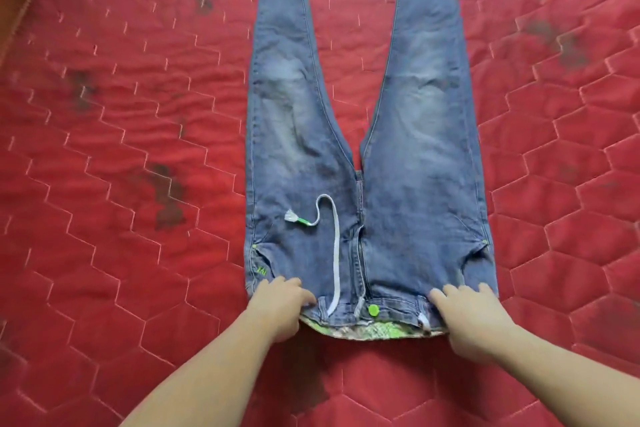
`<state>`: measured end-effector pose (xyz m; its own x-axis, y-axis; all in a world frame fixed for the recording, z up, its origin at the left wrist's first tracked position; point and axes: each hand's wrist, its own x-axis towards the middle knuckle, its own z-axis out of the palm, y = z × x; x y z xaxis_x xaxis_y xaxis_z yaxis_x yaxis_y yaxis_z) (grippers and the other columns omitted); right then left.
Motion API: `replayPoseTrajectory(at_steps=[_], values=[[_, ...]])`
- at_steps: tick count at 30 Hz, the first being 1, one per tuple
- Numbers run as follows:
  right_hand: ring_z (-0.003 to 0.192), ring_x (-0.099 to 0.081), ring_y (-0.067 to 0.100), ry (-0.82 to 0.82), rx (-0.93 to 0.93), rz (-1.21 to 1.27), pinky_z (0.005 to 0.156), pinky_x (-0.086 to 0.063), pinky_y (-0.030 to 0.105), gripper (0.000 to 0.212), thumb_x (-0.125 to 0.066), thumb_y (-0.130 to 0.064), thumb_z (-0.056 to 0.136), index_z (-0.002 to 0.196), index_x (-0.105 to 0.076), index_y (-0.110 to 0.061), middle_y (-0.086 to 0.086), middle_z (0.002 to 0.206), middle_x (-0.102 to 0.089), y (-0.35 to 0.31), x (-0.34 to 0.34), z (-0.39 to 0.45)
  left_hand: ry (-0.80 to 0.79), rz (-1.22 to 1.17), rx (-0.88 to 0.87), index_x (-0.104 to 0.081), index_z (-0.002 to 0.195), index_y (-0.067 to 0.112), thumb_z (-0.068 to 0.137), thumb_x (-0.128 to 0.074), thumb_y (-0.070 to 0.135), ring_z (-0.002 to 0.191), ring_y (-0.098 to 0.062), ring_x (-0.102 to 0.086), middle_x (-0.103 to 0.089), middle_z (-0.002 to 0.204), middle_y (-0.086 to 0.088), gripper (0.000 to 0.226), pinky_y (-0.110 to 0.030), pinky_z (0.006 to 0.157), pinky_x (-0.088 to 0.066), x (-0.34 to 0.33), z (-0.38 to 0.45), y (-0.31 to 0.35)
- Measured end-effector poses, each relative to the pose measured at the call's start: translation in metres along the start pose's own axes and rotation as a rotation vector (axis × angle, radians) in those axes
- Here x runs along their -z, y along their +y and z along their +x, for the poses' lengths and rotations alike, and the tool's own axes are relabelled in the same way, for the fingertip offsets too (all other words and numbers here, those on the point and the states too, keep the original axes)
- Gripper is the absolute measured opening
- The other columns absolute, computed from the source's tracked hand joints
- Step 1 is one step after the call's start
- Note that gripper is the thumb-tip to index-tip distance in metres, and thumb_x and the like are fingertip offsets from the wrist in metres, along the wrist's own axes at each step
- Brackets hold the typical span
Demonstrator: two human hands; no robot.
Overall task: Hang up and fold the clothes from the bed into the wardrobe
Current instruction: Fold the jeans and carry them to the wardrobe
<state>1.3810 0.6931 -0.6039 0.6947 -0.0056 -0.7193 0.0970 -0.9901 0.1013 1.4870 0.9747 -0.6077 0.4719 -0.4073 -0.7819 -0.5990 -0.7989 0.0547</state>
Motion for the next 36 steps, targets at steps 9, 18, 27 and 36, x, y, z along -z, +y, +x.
replayPoseTrajectory(at_steps=[9,18,27,36], values=[[0.074,-0.063,0.026,-0.687,0.113,0.254,0.063,-0.049,0.028,0.035,-0.044,-0.027,0.065,0.089,-0.066,-0.015,0.006,0.084,-0.068,-0.01,0.013,0.002,-0.624,-0.087,-0.04,-0.073,0.108,0.016,0.077,-0.069,0.017,0.081,-0.018,-0.056,-0.063,0.083,0.001,0.032,-0.033,0.079,-0.051,0.012,0.015,0.005],[0.106,-0.062,0.025,-0.024,-0.143,0.179,0.092,-0.039,0.038,0.029,-0.045,-0.025,0.081,0.101,-0.066,-0.023,0.002,0.113,-0.067,0.02,0.066,0.052,-0.029,-0.03,0.072,-0.058,0.119,0.028,0.087,-0.046,0.02,0.12,-0.028,-0.054,-0.059,0.129,-0.005,0.035,-0.038,0.094,-0.045,0.079,0.031,-0.028],[0.102,-0.057,0.03,0.476,-0.301,0.171,0.09,-0.03,0.043,0.003,-0.045,-0.021,0.087,0.089,-0.046,-0.021,0.008,0.105,-0.062,0.075,0.114,0.089,0.45,0.054,0.256,-0.05,0.107,0.022,0.092,-0.045,0.021,0.11,-0.029,-0.057,-0.063,0.118,-0.006,0.016,-0.043,0.092,-0.032,0.14,0.065,-0.074],[0.144,-0.015,0.032,0.634,-0.336,0.328,0.115,-0.007,0.055,0.068,-0.057,-0.027,0.089,0.149,-0.027,-0.026,0.012,0.157,-0.018,0.064,0.145,0.156,1.018,-0.27,0.34,-0.046,0.136,0.027,0.088,-0.054,0.019,0.14,-0.028,-0.027,-0.034,0.15,-0.006,0.049,-0.052,0.115,-0.008,0.157,0.122,-0.084]])
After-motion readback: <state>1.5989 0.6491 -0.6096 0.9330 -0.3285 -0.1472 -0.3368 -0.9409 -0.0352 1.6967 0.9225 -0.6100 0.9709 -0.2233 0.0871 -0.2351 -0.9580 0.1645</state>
